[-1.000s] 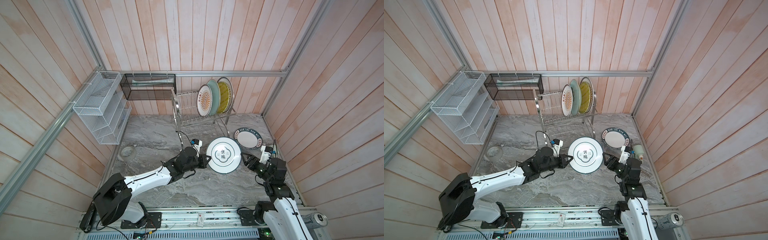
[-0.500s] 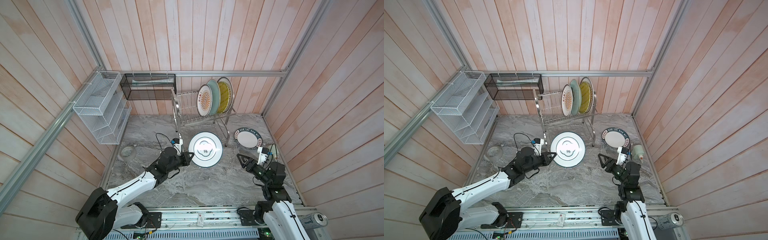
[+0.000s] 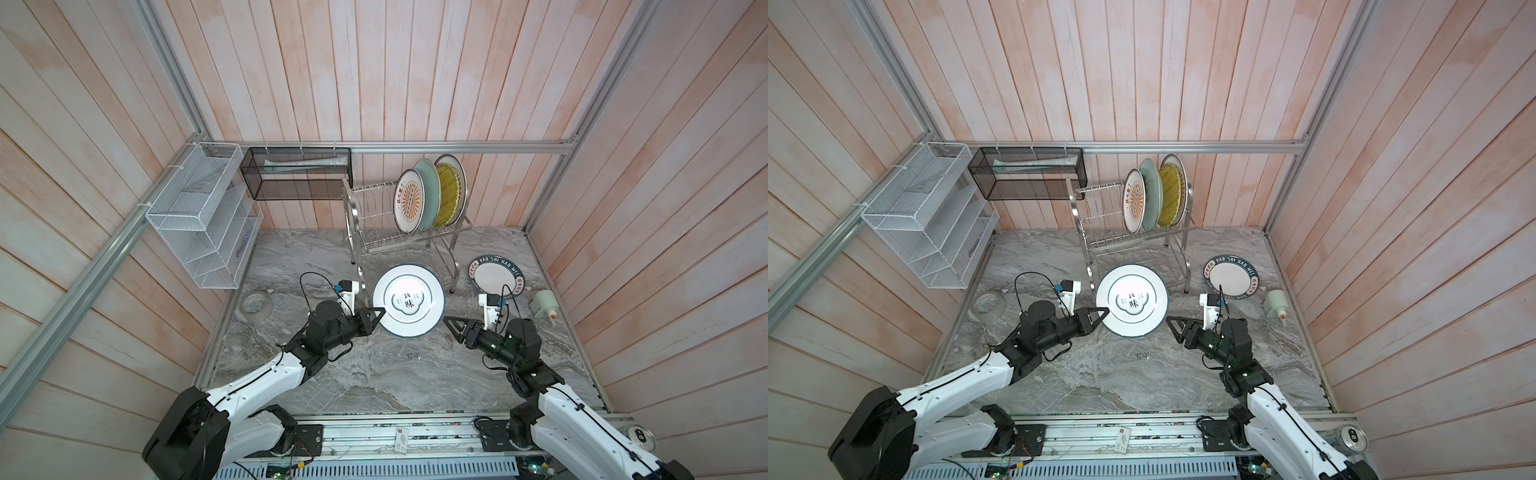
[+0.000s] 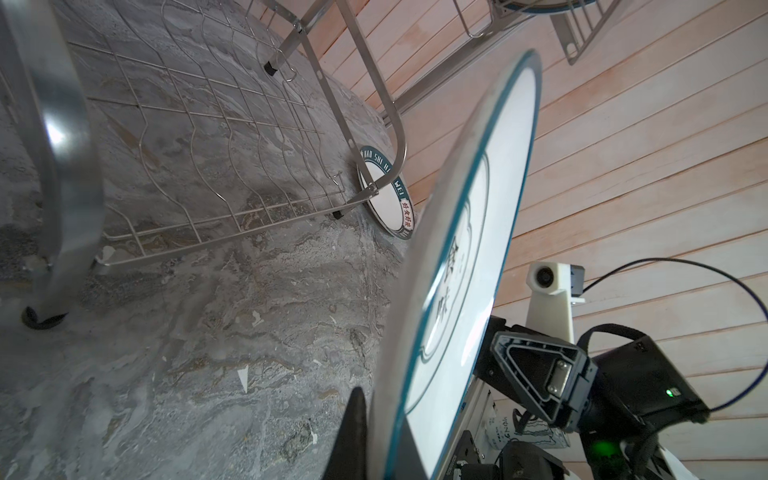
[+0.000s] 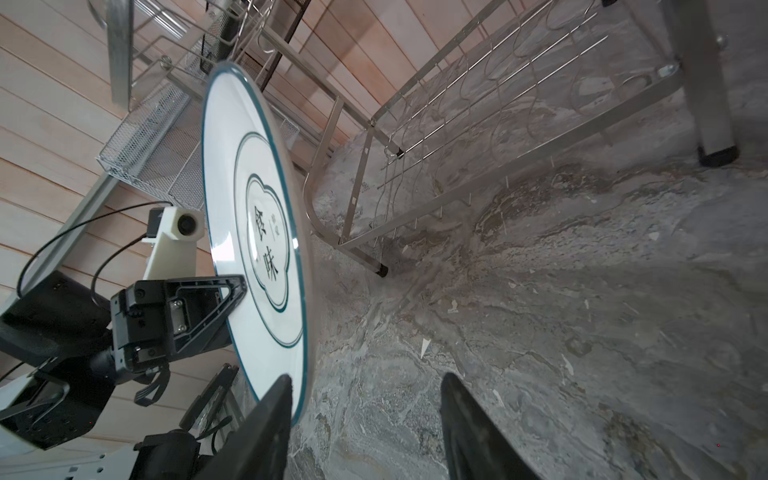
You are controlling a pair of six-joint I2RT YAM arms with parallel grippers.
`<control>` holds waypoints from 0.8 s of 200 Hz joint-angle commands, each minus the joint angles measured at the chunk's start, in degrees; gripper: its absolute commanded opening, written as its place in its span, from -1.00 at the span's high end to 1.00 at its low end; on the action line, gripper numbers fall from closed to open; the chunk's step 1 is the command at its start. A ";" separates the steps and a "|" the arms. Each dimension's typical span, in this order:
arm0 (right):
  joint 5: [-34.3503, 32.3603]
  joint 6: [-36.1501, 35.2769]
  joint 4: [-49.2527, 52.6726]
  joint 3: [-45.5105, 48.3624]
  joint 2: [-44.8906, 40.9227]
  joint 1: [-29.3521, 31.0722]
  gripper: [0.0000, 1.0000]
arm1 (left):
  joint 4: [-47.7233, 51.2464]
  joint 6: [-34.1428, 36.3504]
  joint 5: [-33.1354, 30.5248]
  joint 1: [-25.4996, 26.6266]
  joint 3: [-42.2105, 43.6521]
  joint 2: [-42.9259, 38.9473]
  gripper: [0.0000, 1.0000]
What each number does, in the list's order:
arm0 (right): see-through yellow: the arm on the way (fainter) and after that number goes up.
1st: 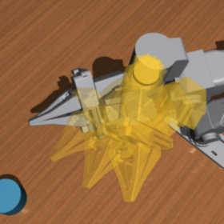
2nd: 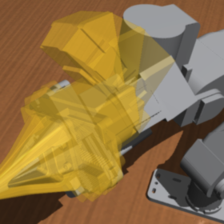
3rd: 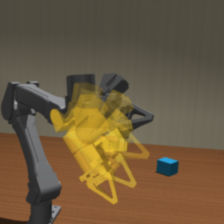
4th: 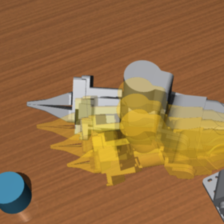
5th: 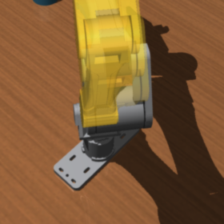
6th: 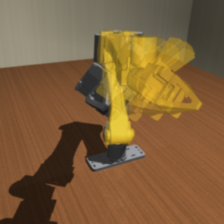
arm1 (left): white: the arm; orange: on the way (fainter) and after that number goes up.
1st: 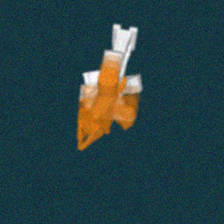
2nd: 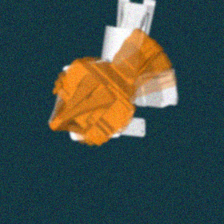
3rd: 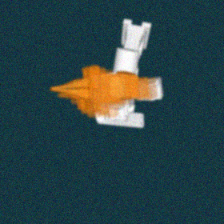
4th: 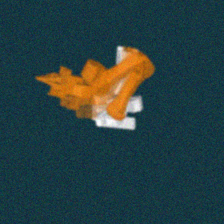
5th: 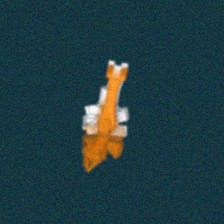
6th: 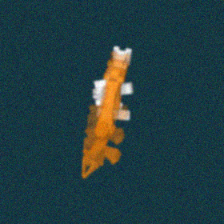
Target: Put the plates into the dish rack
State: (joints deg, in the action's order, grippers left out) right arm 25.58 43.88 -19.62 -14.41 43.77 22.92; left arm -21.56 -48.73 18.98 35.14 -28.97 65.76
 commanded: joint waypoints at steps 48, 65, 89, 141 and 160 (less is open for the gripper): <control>-4.53 -0.79 -7.61 -5.45 6.65 5.45 -0.09 | -5.20 0.42 2.44 -0.33 0.15 -2.12 1.00; -5.06 -0.73 -7.93 -6.04 7.49 5.91 -0.02 | -5.68 0.48 2.99 -0.38 0.26 -2.12 1.00; -5.41 -0.40 -8.91 -6.58 8.39 6.33 0.08 | -5.95 0.67 3.30 -0.34 0.47 -2.23 1.00; -5.37 0.07 -11.49 -8.33 10.88 7.45 0.33 | -7.00 0.43 4.96 -0.30 0.25 -1.70 1.00; -5.54 0.37 -12.71 -8.98 11.86 8.27 0.43 | -7.35 0.39 5.41 -0.20 0.26 -1.60 1.00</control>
State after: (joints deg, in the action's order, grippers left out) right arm 20.78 43.81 -29.02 -21.28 54.72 30.11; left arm -24.03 -48.69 22.55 35.03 -28.91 65.01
